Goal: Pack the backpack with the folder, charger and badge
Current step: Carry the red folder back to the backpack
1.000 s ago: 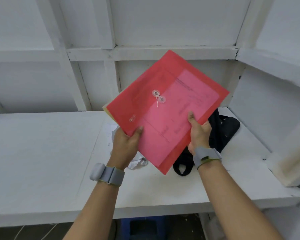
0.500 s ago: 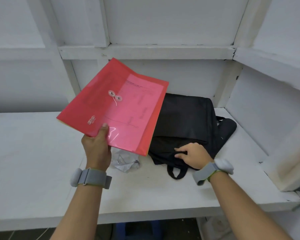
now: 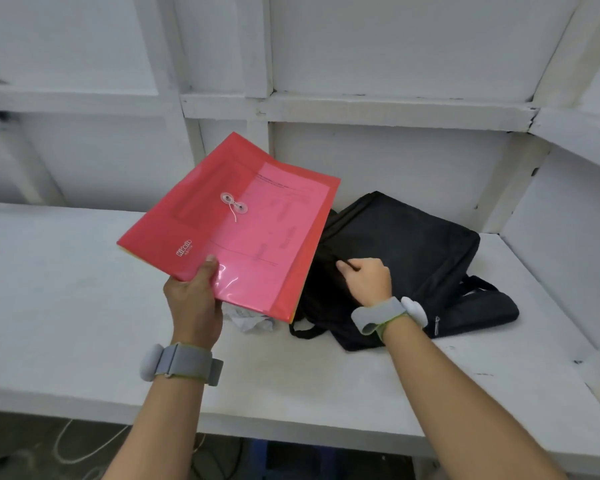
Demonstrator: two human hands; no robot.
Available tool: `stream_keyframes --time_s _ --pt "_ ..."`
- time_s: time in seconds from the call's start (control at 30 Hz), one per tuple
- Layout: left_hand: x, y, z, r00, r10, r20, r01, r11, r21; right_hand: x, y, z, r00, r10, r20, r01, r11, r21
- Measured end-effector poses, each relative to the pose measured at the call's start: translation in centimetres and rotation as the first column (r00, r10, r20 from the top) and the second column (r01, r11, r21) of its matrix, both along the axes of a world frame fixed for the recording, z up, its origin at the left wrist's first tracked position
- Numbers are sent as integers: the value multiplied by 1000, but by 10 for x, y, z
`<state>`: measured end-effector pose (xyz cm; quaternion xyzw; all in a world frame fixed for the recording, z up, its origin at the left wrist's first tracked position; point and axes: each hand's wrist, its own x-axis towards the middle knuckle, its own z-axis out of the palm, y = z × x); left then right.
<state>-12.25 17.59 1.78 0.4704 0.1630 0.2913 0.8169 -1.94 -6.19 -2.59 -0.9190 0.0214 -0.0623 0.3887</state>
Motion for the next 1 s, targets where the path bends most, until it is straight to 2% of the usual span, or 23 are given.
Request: stream_keyframes --time_s 0.17,0.37,0.63,0.73,0.87,1.0 --pt "-12 17 3 998 67 -16 -67 997 -36 30 -20 49 965 -264 -6 256 932 255" --pt "-18 20 -4 994 44 -98 -45 999 -9 44 -24 76 957 -290 -7 276 905 325" --pt "-31 -7 -13 969 -107 -222 115 993 25 53 -13 96 975 -168 148 126 957 260" --pt "-25 -30 -21 944 -205 -260 213 977 2 54 -8 94 988 -38 147 1 970 244" --pt "-7 -64 -34 886 -331 -324 312 944 -110 47 -6 87 985 98 143 -127 970 207" --pt "16 -95 -35 855 -396 -336 356 918 -175 35 -8 82 959 272 83 -284 928 242"
